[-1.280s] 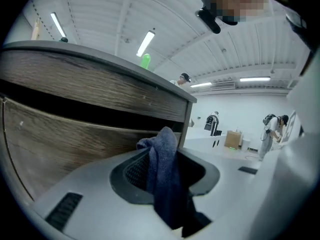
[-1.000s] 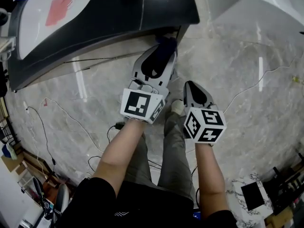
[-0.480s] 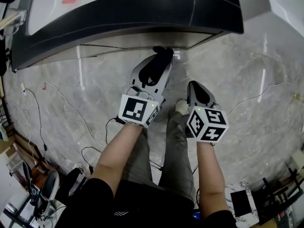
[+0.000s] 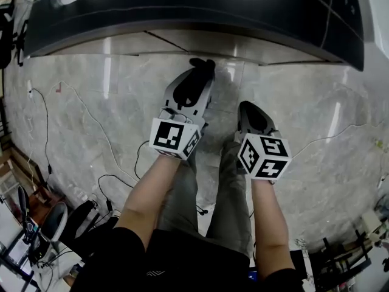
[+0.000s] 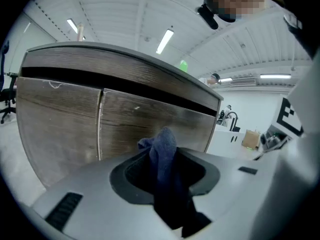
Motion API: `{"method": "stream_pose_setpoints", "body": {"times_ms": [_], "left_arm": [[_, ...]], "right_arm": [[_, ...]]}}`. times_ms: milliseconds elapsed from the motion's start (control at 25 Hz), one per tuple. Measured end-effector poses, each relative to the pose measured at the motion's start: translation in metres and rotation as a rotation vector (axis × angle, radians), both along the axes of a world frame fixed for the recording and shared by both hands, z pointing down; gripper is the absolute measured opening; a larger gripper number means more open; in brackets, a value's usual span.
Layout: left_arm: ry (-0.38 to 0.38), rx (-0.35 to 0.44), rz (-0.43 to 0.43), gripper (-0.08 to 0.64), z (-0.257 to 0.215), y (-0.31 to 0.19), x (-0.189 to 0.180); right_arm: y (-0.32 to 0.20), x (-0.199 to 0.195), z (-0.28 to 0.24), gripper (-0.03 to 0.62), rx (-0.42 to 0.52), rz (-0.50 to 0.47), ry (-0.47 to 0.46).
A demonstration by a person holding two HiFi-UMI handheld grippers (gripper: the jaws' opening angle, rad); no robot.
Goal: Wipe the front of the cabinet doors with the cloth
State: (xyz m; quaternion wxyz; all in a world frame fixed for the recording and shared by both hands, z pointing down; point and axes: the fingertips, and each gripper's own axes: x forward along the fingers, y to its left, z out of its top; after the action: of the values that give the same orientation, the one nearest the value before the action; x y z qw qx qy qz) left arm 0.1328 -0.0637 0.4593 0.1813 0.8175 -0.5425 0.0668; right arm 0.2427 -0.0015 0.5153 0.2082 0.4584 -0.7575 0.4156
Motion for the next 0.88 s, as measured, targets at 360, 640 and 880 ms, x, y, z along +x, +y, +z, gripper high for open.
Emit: {"method": "stream_pose_setpoints", "body": {"times_ms": [360,640,880], "left_arm": [[-0.006,-0.007,-0.032,0.127,0.010,0.005,-0.055],[-0.038,0.003,-0.028,0.127,0.029,-0.016,-0.086],[-0.066,0.017,-0.015,0.127,0.034,-0.037,-0.083]], "right_arm": [[-0.005,-0.057,0.009,0.038,-0.003,-0.037,-0.004],[-0.015,-0.099,0.018,0.038,0.003,-0.072,-0.003],[-0.019,-0.096,0.022,0.038,-0.006,-0.071,-0.005]]}}
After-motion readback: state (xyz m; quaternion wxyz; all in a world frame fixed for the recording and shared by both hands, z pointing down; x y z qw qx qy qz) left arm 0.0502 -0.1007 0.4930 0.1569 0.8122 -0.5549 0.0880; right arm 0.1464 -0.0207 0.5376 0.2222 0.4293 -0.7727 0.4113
